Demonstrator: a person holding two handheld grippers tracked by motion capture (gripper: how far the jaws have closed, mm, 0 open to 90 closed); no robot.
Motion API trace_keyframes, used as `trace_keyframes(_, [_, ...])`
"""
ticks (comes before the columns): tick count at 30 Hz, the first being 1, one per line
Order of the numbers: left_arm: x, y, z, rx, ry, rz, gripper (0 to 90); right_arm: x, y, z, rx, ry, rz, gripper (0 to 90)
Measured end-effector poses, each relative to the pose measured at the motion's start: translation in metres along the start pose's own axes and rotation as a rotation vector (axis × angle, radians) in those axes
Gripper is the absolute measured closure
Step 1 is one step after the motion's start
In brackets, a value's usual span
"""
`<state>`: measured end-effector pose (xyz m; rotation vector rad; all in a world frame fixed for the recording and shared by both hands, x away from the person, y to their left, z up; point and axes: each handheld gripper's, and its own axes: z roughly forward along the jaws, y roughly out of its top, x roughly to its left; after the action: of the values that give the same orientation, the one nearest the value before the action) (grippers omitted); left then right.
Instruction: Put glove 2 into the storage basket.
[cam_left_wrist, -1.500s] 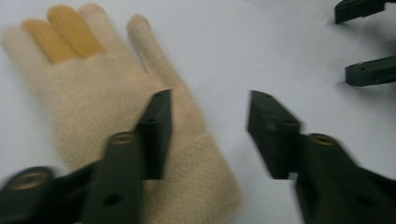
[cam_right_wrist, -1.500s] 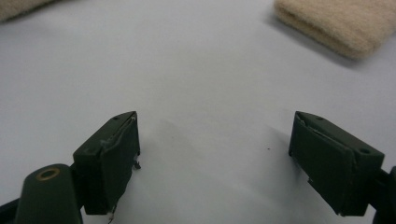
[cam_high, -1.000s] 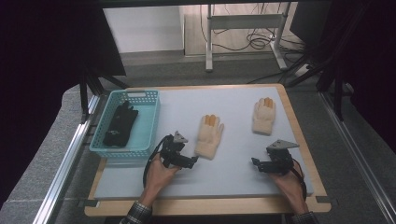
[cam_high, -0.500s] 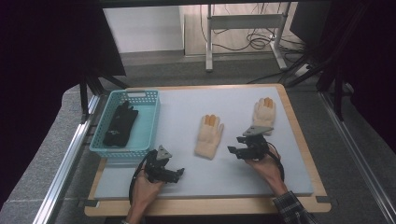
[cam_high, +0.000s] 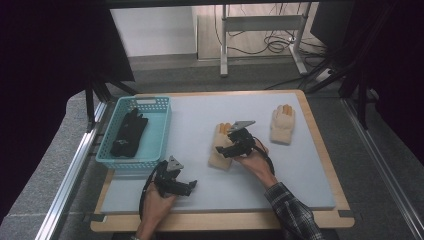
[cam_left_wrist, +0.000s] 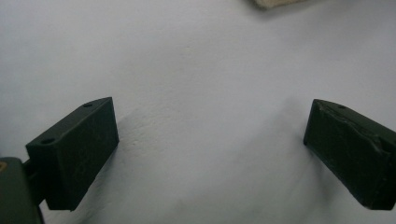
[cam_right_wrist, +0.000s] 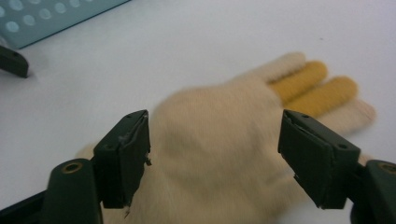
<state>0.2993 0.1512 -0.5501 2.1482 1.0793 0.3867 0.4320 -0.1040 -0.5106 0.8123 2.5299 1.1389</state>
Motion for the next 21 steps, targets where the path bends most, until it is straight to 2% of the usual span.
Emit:
trace_keyframes(1, [0.000, 0.000, 0.000, 0.000, 0.000, 0.000, 3.4, 0.000, 0.000, 0.000, 0.000, 0.000, 0.000, 23.8])
trace_keyframes(2, [0.000, 0.000, 0.000, 0.001, 0.001, 0.002, 3.4, 0.002, 0.004, 0.011, 0.025, 0.001, -0.020, 22.6])
trace_keyframes(3, [0.000, 0.000, 0.000, 0.001, 0.001, 0.002, 3.4, 0.002, 0.004, 0.011, 0.025, 0.001, -0.020, 22.6])
trace_keyframes(4, [0.000, 0.000, 0.000, 0.001, 0.001, 0.001, 3.4, 0.004, 0.005, 0.020, 0.049, -0.018, -0.052, 22.6])
trace_keyframes(5, [0.000, 0.000, 0.000, 0.001, 0.001, 0.001, 3.5, 0.004, 0.005, 0.020, 0.049, -0.018, -0.052, 22.6])
trace_keyframes(6, [0.000, 0.000, 0.000, 0.001, 0.002, 0.001, 3.5, 0.004, 0.005, 0.029, 0.070, -0.036, -0.081, 26.4])
trace_keyframes(7, [0.000, 0.000, 0.000, 0.001, 0.002, 0.001, 3.5, 0.004, 0.005, 0.029, 0.070, -0.036, -0.081, 26.4])
trace_keyframes(8, [0.000, 0.000, 0.000, 0.001, 0.002, 0.001, 3.5, 0.002, 0.004, 0.029, 0.071, -0.017, -0.069, 36.7])
trace_keyframes(9, [0.000, 0.000, 0.000, 0.001, 0.002, 0.001, 3.5, 0.002, 0.004, 0.029, 0.071, -0.017, -0.069, 36.7])
trace_keyframes(10, [0.000, 0.000, 0.000, 0.001, 0.002, 0.000, 3.5, 0.001, 0.003, 0.028, 0.079, 0.001, -0.051, 44.5])
trace_keyframes(11, [0.000, 0.000, 0.000, 0.001, 0.002, 0.000, 3.5, 0.001, 0.003, 0.028, 0.079, 0.001, -0.051, 44.5])
trace_keyframes(13, [0.000, 0.000, 0.000, 0.001, 0.002, 0.001, 3.5, 0.001, 0.003, 0.025, 0.093, 0.007, -0.038, 51.0])
trace_keyframes(16, [0.000, 0.000, 0.000, 0.001, 0.002, 0.001, 3.6, 0.002, 0.005, 0.021, 0.108, 0.013, -0.030, 52.2])
trace_keyframes(19, [0.000, 0.000, 0.000, 0.001, 0.001, 0.001, 3.6, 0.003, 0.007, 0.014, 0.099, 0.016, -0.034, 52.2])
trace_keyframes(20, [0.000, 0.000, 0.000, 0.000, 0.000, -0.001, 3.6, 0.004, 0.009, 0.009, 0.090, 0.017, -0.035, 52.2])
trace_keyframes(21, [0.000, 0.000, 0.000, 0.002, 0.001, 0.000, 3.6, 0.007, 0.011, -0.002, 0.076, 0.023, -0.050, 52.1])
